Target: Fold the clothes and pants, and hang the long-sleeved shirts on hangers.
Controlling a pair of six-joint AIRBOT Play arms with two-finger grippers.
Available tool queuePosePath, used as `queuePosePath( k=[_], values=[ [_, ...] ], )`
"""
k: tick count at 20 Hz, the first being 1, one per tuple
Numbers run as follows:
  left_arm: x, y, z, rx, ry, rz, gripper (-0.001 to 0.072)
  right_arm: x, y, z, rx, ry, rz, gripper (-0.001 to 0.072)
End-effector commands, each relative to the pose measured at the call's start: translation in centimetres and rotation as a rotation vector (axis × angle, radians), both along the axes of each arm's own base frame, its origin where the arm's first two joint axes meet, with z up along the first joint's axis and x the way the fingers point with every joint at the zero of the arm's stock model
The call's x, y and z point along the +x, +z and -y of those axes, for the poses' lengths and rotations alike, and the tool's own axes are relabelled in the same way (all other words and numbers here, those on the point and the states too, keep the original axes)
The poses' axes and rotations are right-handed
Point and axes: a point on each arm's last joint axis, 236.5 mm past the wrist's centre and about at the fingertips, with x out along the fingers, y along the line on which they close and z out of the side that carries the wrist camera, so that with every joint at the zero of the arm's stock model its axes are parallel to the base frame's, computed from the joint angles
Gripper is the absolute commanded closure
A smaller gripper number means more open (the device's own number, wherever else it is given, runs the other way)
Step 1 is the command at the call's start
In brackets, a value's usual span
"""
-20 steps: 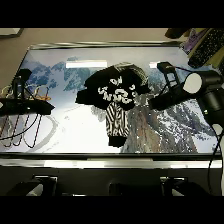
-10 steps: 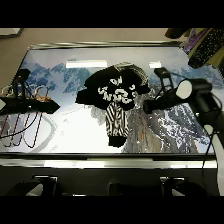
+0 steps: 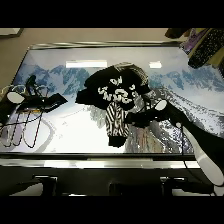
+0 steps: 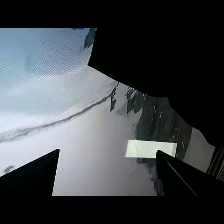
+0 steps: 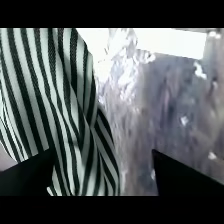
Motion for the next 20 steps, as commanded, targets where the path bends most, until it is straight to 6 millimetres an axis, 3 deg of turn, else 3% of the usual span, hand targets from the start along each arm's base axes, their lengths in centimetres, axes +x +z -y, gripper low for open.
queuePosePath(
  k=[1,2,3,4,6,12,16,17,18,20],
  values=[
    [2.9,-2.3,1.1,-0.132,0.082,-0.004,-0.0013,-0.1,-1.0,-2.2,0.116,-0.042,-0.067,0.0155],
    [3.6,-2.9,1.5,-0.167,0.099,-0.010,-0.0013,-0.4,-1.0,-2.3,0.120,-0.035,-0.076,0.0276],
    [4.1,-3.6,1.9,-0.181,0.102,-0.018,-0.0013,-0.8,-0.8,-2.4,0.128,-0.024,-0.091,0.0518],
    [4.7,-4.4,2.3,-0.182,0.102,-0.026,-0.0013,-1.3,-0.6,-2.6,0.139,-0.011,-0.107,0.0663],
    [5.8,-5.9,3.2,-0.172,0.093,-0.035,-0.0013,-2.1,0.4,-2.7,0.143,0.023,-0.109,0.0676],
    [9.2,-9.2,5.8,-0.154,0.067,-0.034,-0.0013,-1.8,4.3,-1.9,0.117,0.016,-0.020,0.0676],
    [10.5,-8.8,6.9,-0.154,0.047,-0.010,-0.0013,-1.6,5.7,-1.9,0.126,-0.007,-0.001,0.0676],
    [10.5,-8.8,7.0,-0.154,0.045,-0.008,0.0018,-1.6,5.8,-1.9,0.127,-0.007,0.002,0.0676],
    [10.4,-8.9,7.1,-0.154,0.043,-0.011,0.0094,-1.6,5.9,-1.9,0.127,-0.007,0.006,0.0676],
    [10.1,-9.5,7.4,-0.163,0.043,-0.034,0.0109,-1.6,6.0,-1.9,0.128,-0.008,0.007,0.0676]
  ],
)
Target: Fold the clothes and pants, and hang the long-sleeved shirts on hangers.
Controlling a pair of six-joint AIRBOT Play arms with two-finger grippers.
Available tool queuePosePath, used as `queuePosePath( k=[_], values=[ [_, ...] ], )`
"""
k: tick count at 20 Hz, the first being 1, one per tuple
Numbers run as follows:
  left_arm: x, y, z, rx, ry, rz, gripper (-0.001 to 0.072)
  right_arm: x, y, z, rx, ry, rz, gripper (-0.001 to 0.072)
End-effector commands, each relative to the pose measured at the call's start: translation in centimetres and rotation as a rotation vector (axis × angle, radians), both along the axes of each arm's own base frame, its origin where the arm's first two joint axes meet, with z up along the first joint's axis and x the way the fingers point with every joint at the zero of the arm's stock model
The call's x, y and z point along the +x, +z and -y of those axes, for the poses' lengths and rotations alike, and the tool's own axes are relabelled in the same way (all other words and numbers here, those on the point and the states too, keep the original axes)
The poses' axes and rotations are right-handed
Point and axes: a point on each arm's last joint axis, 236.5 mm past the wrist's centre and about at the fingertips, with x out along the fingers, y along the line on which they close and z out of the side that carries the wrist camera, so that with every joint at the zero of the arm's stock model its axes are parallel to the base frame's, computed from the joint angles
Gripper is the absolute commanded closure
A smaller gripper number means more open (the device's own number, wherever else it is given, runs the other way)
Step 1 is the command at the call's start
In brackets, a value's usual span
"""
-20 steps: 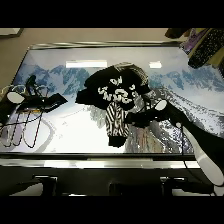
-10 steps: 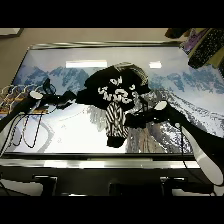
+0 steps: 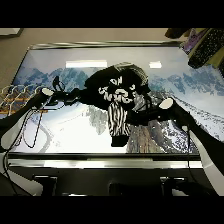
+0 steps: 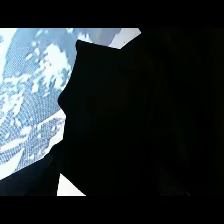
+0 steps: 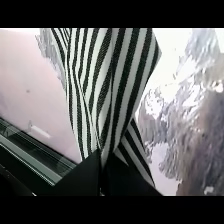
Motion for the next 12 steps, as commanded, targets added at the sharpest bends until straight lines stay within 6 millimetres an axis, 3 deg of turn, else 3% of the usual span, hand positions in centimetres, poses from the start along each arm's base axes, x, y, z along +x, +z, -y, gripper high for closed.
queuePosePath(
  k=[1,2,3,4,5,7,9,11,12],
  values=[
    [-0.3,-0.9,0.9,-0.018,0.001,-0.035,0.0117,0.0,0.4,0.0,0.003,-0.005,0.002,0.0676],
    [-0.3,-1.0,1.3,-0.022,-0.002,-0.040,0.0274,-0.1,0.4,0.0,0.003,-0.003,0.001,0.0676],
    [-0.4,-1.1,1.6,-0.028,-0.003,-0.042,0.0480,-0.1,0.4,0.0,0.004,-0.002,-0.001,0.0676],
    [-0.4,-1.1,1.8,-0.034,-0.003,-0.043,0.0616,-0.2,0.4,-0.1,0.004,-0.001,-0.001,0.0676],
    [-0.4,-0.9,2.1,-0.041,-0.002,-0.042,0.0672,-0.1,0.5,0.0,0.004,-0.002,0.002,0.0675],
    [0.0,-0.1,2.1,-0.051,-0.004,-0.029,0.0675,0.5,1.2,0.1,0.003,-0.033,0.025,0.0675],
    [1.4,2.6,1.9,-0.062,-0.035,0.022,0.0677,2.5,3.0,1.1,-0.041,-0.066,0.125,0.0676],
    [3.7,8.3,0.9,-0.064,-0.067,0.127,0.0678,5.8,6.6,3.3,-0.161,-0.073,0.274,0.0676],
    [4.9,12.2,-0.1,-0.031,-0.086,0.200,0.0678,8.1,9.6,4.8,-0.235,-0.096,0.365,0.0676]
  ],
)
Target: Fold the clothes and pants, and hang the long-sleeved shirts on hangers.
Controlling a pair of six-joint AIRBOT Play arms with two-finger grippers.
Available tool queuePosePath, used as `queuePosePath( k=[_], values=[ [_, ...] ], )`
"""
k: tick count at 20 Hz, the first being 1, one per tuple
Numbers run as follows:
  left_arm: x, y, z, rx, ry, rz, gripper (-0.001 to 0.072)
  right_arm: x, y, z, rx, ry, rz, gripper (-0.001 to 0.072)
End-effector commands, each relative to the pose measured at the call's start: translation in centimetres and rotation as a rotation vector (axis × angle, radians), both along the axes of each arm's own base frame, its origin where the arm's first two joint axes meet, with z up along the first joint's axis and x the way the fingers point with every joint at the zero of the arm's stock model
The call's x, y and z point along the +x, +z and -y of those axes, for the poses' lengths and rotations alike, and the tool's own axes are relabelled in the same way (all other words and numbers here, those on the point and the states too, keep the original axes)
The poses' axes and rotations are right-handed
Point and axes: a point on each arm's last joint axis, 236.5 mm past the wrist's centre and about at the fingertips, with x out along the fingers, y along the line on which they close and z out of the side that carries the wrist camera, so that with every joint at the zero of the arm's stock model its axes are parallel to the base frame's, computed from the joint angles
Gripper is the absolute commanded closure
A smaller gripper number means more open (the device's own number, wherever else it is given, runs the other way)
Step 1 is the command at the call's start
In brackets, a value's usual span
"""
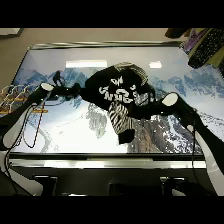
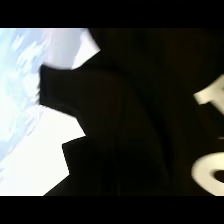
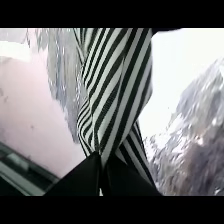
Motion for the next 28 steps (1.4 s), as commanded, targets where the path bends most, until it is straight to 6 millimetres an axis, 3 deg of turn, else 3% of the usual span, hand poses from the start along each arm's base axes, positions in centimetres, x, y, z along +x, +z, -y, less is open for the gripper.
queuePosePath(
  k=[1,3,5,7,8,9,11,14,16,18,19,21,23,26,28],
  values=[
    [2.5,10.4,-2.6,0.080,-0.044,0.178,0.0678,6.3,8.3,4.9,-0.218,-0.108,0.267,0.0676],
    [2.7,19.1,-6.3,0.247,0.004,0.294,0.0678,9.8,18.4,8.5,-0.322,-0.233,0.498,0.0676],
    [0.9,28.8,-9.2,0.385,0.059,0.446,0.0678,10.1,30.2,11.0,-0.349,-0.326,0.757,0.0676],
    [-3.0,37.7,-9.9,0.402,0.112,0.620,0.0677,7.0,41.3,12.7,-0.307,-0.409,0.989,0.0676],
    [-5.7,41.2,-9.9,0.401,0.130,0.688,0.0677,4.7,45.2,13.2,-0.270,-0.440,1.084,0.0676],
    [-8.3,43.8,-9.8,0.400,0.141,0.738,0.0677,1.9,48.5,13.8,-0.234,-0.465,1.169,0.0676],
    [-13.9,48.0,-9.6,0.399,0.159,0.828,0.0677,-4.0,52.1,15.0,-0.194,-0.489,1.258,0.0676],
    [-21.8,53.4,-9.3,0.397,0.183,0.968,0.0676,-12.8,55.3,16.5,-0.149,-0.501,1.373,0.0676],
    [-26.0,55.7,-9.1,0.397,0.192,1.036,0.0676,-17.7,56.9,17.6,-0.118,-0.519,1.441,0.0676],
    [-28.6,57.0,-8.9,0.396,0.199,1.080,0.0676,-20.6,58.0,18.2,-0.091,-0.537,1.490,0.0676],
    [-29.3,57.3,-8.9,0.395,0.202,1.092,0.0676,-20.9,58.2,18.3,-0.077,-0.544,1.498,0.0676],
    [-29.1,57.2,-8.7,0.388,0.196,1.088,0.0676,-19.6,58.0,18.0,-0.075,-0.543,1.480,0.0676],
    [-26.8,56.1,-8.7,0.382,0.185,1.047,0.0676,-16.2,56.9,17.6,-0.113,-0.538,1.432,0.0676],
    [-19.4,51.4,-7.5,0.333,0.126,0.910,0.0676,-8.6,53.1,16.7,-0.210,-0.514,1.295,0.0676],
    [-12.5,45.7,-5.7,0.321,0.060,0.794,0.0676,-2.5,47.6,16.5,-0.331,-0.484,1.125,0.0676]
  ],
)
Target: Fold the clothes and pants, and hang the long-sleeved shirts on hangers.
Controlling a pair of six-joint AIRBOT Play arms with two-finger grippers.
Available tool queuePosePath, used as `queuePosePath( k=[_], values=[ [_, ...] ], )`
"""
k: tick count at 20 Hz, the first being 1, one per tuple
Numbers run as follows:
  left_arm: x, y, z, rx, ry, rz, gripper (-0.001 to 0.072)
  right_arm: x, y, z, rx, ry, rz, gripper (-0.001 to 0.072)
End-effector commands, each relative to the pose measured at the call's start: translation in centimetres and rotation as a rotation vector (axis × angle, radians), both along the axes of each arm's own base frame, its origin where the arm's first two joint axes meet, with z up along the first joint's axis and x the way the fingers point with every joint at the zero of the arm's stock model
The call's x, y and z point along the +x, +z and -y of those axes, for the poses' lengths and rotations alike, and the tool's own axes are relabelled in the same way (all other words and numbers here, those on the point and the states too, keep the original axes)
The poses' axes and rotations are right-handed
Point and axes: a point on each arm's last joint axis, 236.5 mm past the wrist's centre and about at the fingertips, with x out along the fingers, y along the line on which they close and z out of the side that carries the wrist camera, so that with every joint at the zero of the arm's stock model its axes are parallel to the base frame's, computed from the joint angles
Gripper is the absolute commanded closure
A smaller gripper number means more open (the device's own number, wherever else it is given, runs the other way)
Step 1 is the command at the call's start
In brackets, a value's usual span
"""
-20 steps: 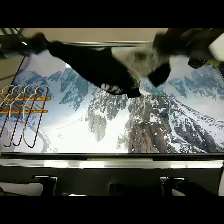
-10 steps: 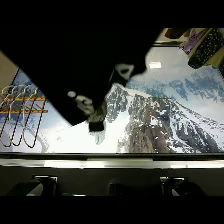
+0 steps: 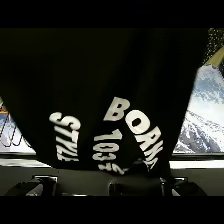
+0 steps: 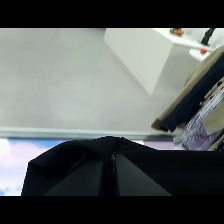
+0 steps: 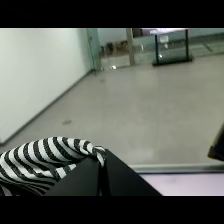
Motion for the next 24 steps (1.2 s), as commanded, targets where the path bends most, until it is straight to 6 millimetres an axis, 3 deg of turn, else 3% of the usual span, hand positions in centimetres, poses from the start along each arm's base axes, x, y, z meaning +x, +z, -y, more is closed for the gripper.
queuePosePath(
  k=[1,4,6,8,10,13,14,15,16,19,20,22,24],
  values=[
    [10.3,-8.8,3.1,-0.011,-0.075,-0.180,0.0676,9.1,-8.8,-0.4,-0.095,-0.065,-0.288,0.0676],
    [20.9,-19.1,5.7,-0.052,-0.063,-0.269,0.0677,16.3,-20.1,0.4,-0.242,-0.148,-0.555,0.0676],
    [25.7,-25.7,7.0,-0.092,-0.045,-0.331,0.0677,19.4,-26.9,0.8,-0.318,-0.182,-0.680,0.0677],
    [28.1,-32.0,8.3,-0.089,-0.046,-0.407,0.0677,22.1,-32.8,0.4,-0.346,-0.186,-0.756,0.0677],
    [28.7,-37.5,8.7,-0.081,-0.049,-0.511,0.0677,24.2,-37.3,0.0,-0.335,-0.194,-0.806,0.0677],
    [26.7,-42.7,8.8,-0.061,-0.073,-0.688,0.0668,26.0,-42.4,-0.5,-0.296,-0.204,-0.888,0.0677],
    [26.0,-43.1,8.4,-0.077,-0.070,-0.737,0.0569,26.0,-43.4,-0.6,-0.291,-0.205,-0.912,0.0677],
    [25.1,-42.7,7.6,-0.104,-0.056,-0.782,0.0247,25.9,-43.7,-0.5,-0.294,-0.208,-0.924,0.0677],
    [24.2,-41.8,6.4,-0.118,-0.045,-0.813,0.0025,25.6,-43.6,-0.4,-0.300,-0.211,-0.934,0.0677],
    [20.4,-37.4,0.9,-0.091,0.002,-0.877,0.0023,24.2,-42.1,0.4,-0.358,-0.209,-0.943,0.0677],
    [18.3,-37.0,-1.5,-0.075,0.052,-0.934,0.0023,23.5,-41.6,0.6,-0.374,-0.206,-0.949,0.0677],
    [12.3,-37.6,-6.5,-0.011,0.172,-1.076,0.0023,22.0,-41.1,1.1,-0.379,-0.217,-0.984,0.0676],
    [7.2,-38.6,-8.2,-0.028,0.219,-1.129,0.0023,20.5,-41.2,1.5,-0.377,-0.228,-1.037,0.0676]
  ],
)
